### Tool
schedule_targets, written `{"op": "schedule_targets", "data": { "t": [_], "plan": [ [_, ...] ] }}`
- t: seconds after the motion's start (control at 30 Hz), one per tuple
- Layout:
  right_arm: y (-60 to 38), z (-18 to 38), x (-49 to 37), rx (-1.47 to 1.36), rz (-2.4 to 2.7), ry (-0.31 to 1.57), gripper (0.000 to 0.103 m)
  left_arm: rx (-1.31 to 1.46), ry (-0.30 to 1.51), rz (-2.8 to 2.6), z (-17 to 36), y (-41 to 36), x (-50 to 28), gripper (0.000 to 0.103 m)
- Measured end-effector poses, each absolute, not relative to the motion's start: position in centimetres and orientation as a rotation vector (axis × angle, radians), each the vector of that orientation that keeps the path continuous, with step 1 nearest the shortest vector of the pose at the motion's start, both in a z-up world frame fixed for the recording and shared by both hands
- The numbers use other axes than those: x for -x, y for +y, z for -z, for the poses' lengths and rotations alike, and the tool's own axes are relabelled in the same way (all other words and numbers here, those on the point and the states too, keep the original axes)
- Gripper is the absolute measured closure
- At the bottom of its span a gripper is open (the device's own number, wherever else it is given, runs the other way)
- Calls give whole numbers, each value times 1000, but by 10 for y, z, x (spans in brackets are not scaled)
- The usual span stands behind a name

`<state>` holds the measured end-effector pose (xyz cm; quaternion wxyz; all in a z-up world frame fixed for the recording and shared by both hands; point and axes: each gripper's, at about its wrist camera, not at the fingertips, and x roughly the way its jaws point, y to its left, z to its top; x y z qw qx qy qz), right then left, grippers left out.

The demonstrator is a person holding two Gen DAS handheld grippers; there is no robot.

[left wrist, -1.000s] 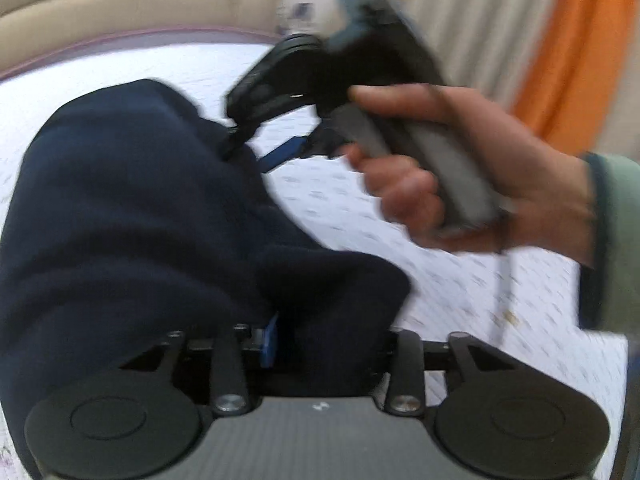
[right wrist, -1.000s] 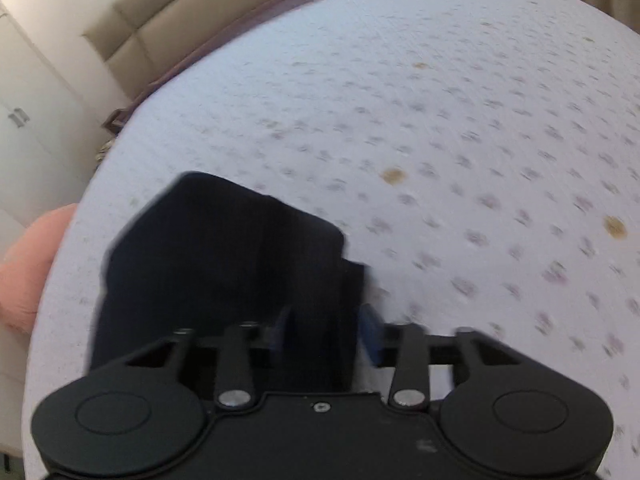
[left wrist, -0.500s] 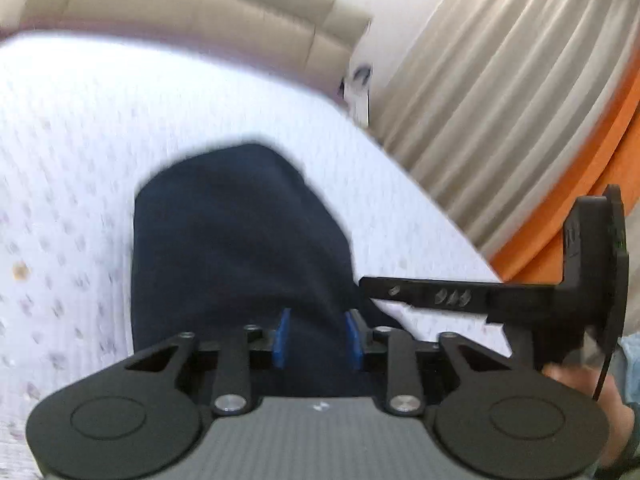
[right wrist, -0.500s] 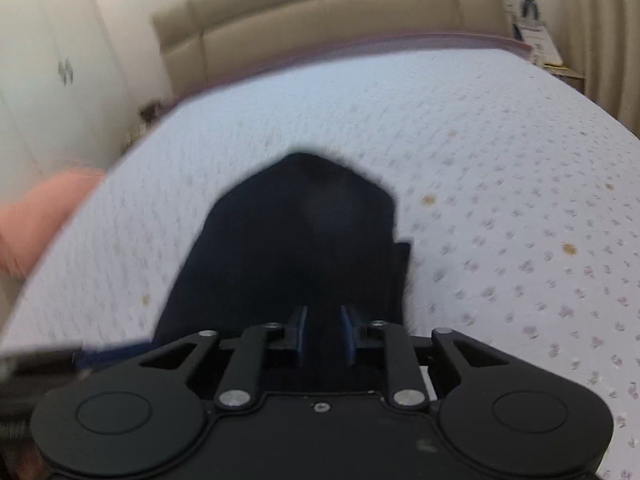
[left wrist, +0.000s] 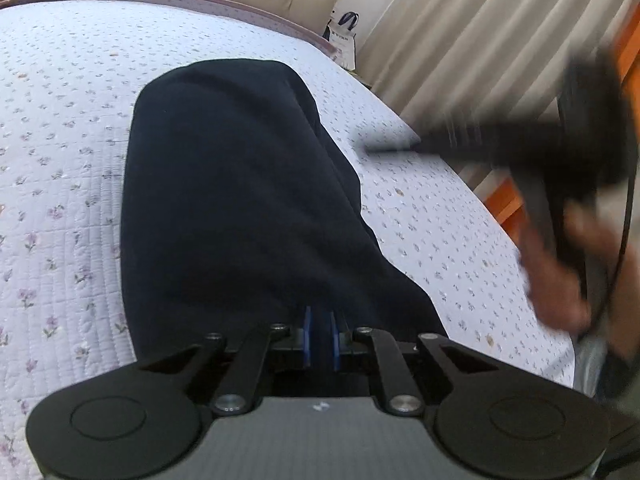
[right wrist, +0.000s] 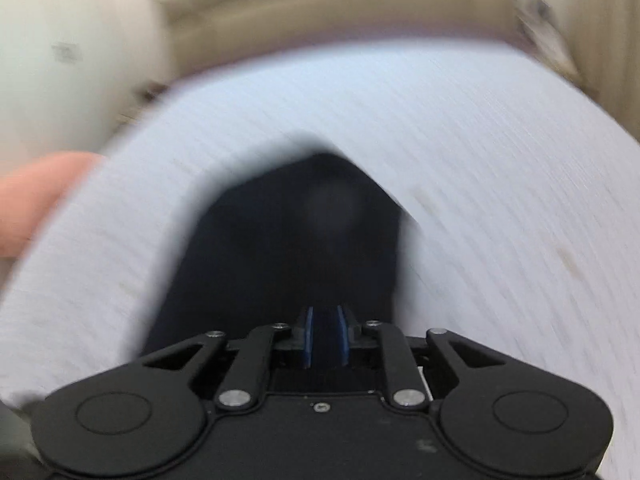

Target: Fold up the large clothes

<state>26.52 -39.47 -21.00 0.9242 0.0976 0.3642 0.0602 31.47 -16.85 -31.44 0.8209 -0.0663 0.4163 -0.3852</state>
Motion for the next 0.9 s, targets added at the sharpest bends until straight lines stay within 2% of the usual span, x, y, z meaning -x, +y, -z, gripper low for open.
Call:
{"op": "schedule_targets", "data": {
  "t": [0.1, 0.17, 0.2, 0.3, 0.43, 0.5, 0.53, 0.6, 0.77, 0.9],
  "plan": [
    [-362, 196, -303, -150, -316, 664, 84, 165, 899, 818, 314, -168, -316, 91],
    [-342, 206, -324, -75, -410, 640, 85, 171, 901, 819, 311, -163, -316, 91],
    [-332, 216, -335, -15, -429, 649, 92, 162, 898, 819, 311, -161, -316, 91],
    [-331, 260, -382, 160, -311, 658, 102, 114, 857, 805, 307, -160, -310, 90],
    [-396, 305, -440, 18, -35, 809, 101, 161, 881, 826, 306, -150, -310, 90],
    [-415, 306, -439, -50, -19, 825, 101, 150, 886, 844, 303, -146, -308, 90],
    [-418, 300, -436, -39, -3, 821, 101, 137, 886, 854, 299, -145, -308, 90],
    [-419, 283, -422, 3, 48, 801, 86, 114, 871, 876, 286, -141, -308, 90],
    [-408, 230, -352, -98, -35, 718, 82, 167, 754, 847, 258, -131, -320, 88],
    [-378, 220, -305, -109, -146, 746, 81, 206, 800, 790, 279, -136, -335, 88]
  ]
}}
